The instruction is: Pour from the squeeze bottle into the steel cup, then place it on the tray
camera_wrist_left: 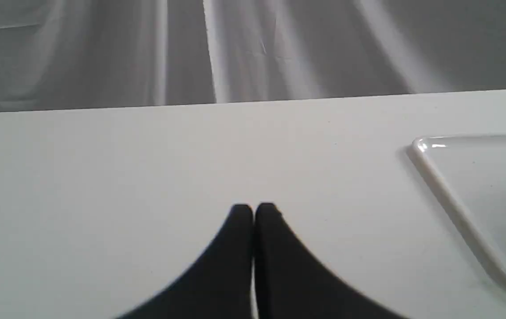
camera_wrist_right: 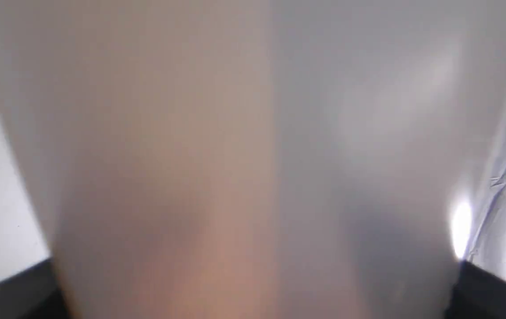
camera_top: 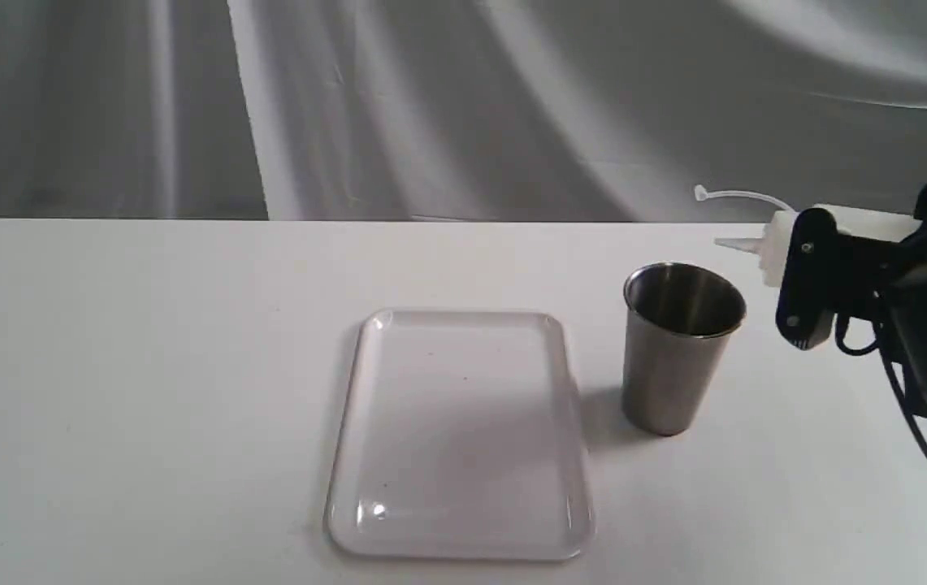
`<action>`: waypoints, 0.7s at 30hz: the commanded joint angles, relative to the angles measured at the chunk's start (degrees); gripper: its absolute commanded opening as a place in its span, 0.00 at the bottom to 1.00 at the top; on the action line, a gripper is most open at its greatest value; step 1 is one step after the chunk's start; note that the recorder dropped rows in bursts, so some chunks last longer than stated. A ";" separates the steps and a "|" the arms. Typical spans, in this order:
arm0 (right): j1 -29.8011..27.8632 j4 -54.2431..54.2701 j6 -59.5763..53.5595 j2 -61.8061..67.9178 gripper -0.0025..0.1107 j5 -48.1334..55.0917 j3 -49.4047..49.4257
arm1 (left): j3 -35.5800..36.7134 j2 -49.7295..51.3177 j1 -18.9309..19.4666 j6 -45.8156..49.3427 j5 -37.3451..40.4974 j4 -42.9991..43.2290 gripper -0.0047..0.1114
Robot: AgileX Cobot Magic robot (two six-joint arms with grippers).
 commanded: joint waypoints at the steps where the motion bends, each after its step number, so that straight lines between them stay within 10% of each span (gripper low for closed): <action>1: 0.13 -1.28 -1.15 -0.32 0.02 1.36 -0.61 | 0.25 -0.15 -0.36 -0.12 -0.43 -0.04 0.04; 21: 1.55 -1.28 -18.24 -0.32 0.02 3.72 -6.50 | 0.25 -0.15 -0.36 -0.28 -0.43 -0.04 0.04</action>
